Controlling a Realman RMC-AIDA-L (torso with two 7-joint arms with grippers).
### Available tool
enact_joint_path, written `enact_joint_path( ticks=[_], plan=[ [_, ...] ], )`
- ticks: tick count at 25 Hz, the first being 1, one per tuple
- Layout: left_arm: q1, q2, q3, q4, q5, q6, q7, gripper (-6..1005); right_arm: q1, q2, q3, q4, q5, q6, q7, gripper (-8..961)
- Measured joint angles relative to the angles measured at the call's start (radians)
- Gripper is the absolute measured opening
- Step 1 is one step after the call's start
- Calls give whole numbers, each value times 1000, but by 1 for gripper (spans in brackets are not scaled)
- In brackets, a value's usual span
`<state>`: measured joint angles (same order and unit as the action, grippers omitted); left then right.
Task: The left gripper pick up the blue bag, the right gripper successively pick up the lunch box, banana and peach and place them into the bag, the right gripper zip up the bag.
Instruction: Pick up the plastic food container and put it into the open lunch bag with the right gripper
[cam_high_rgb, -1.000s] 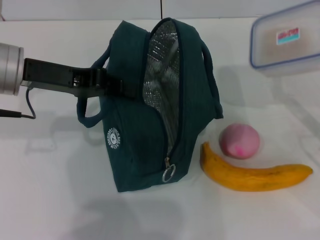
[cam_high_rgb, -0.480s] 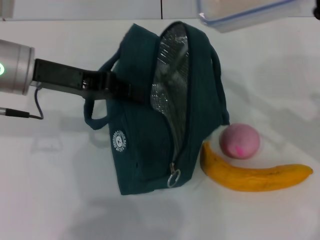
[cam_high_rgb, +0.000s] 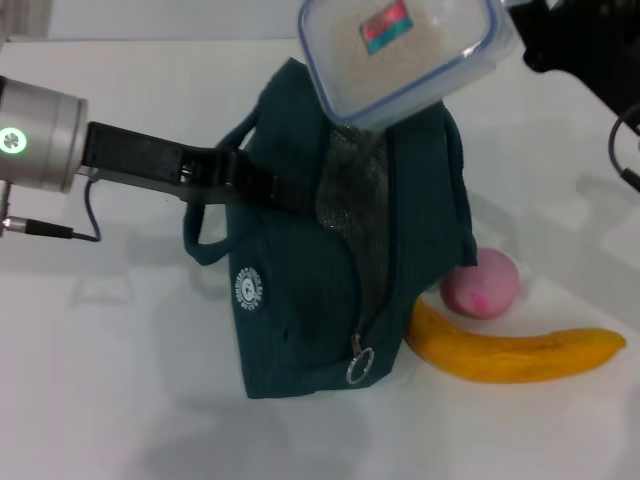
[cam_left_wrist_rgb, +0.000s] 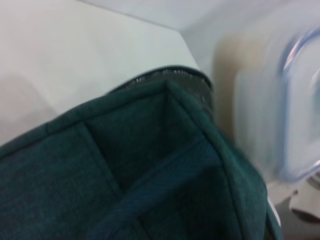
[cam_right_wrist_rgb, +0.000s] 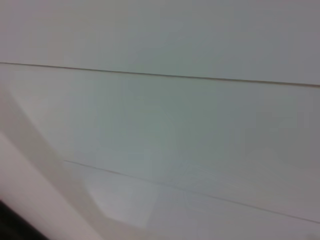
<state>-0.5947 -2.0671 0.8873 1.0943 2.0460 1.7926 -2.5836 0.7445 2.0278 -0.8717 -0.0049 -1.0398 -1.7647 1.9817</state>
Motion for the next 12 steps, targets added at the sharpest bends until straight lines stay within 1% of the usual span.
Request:
enact_joint_path(
  ticks=[3, 6, 9, 12],
  plan=[
    [8, 2, -19, 0, -1, -2, 4, 32, -28, 0, -15, -6, -7, 39, -8, 84],
    [14, 4, -21, 0, -1, -2, 6, 32, -58, 0, -22, -12, -16, 69, -19, 84],
    [15, 4, -21, 0, -1, -1, 7, 31, -71, 0, -35, -20, -25, 90, -21, 84],
    [16, 4, -21, 0, -2, -1, 8, 31, -68, 0, -51, -22, -27, 106, -21, 83]
  ],
)
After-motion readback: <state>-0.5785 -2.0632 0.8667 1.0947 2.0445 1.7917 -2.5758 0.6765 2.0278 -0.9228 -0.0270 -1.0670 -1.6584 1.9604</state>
